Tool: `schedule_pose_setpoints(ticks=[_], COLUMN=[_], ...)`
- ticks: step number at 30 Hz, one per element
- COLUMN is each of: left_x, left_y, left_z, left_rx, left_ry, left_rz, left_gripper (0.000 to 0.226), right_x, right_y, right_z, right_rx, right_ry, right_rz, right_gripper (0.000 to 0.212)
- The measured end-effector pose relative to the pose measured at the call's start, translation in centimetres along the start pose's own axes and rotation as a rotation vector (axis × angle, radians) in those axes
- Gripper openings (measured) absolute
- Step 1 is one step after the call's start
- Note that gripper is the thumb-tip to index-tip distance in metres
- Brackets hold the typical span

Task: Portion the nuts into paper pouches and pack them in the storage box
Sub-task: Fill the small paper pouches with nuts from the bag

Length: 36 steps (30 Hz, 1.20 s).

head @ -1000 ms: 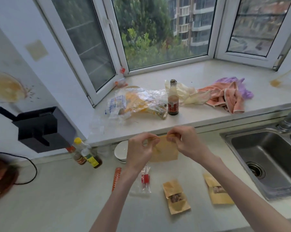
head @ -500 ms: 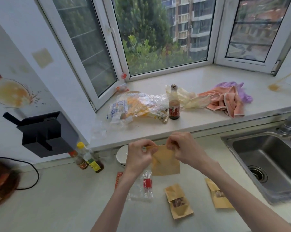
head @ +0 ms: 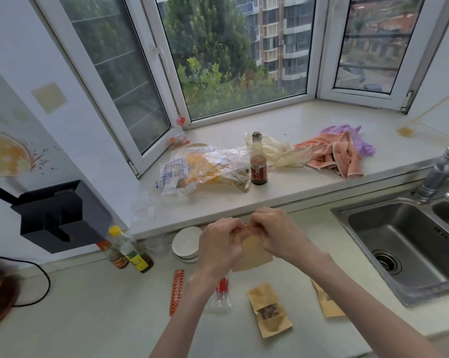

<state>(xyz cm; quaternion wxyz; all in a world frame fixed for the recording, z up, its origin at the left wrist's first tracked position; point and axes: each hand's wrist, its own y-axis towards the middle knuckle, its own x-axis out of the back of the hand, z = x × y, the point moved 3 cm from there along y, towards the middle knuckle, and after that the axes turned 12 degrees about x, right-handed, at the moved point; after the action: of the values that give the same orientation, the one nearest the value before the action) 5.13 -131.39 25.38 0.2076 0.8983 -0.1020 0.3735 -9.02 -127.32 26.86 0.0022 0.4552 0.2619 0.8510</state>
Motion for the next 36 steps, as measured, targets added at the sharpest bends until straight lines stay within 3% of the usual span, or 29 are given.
schedule_pose_setpoints(ticks=[9, 14, 19, 26, 30, 33, 36], left_x=[-1.3, -0.8, -1.4, -4.4, -7.1, -9.2, -10.7], left_y=[-0.4, -0.1, -1.0, -4.7, -7.6, -9.4, -10.3], left_z=[0.2, 0.6, 2.5, 7.0, 10.3, 11.5, 11.6], left_rx=[0.011, 0.009, 0.122, 0.398, 0.707, 0.822, 0.837], left_ry=[-0.102, -0.122, -0.165, -0.244, -0.382, -0.468, -0.521], left_rz=[0.085, 0.067, 0.06, 0.101, 0.071, 0.181, 0.315], left_gripper=[0.006, 0.013, 0.016, 0.02, 0.025, 0.021, 0.015], right_x=[0.3, 0.9, -0.5, -6.0, -11.2, -14.3, -15.6], right_y=[-2.7, -2.9, -4.1, -7.8, -13.4, -17.8, -20.9], right_z=[-1.7, -2.1, -2.7, -6.0, -5.9, -5.7, -6.2], right_rx=[-0.145, -0.137, -0.221, -0.549, -0.667, -0.787, -0.905], right_ry=[0.06, 0.131, 0.256, 0.571, 0.851, 0.916, 0.945], right_rz=[-0.119, -0.189, -0.263, -0.027, 0.181, 0.206, 0.131], right_gripper=[0.013, 0.018, 0.022, 0.003, 0.023, 0.034, 0.029])
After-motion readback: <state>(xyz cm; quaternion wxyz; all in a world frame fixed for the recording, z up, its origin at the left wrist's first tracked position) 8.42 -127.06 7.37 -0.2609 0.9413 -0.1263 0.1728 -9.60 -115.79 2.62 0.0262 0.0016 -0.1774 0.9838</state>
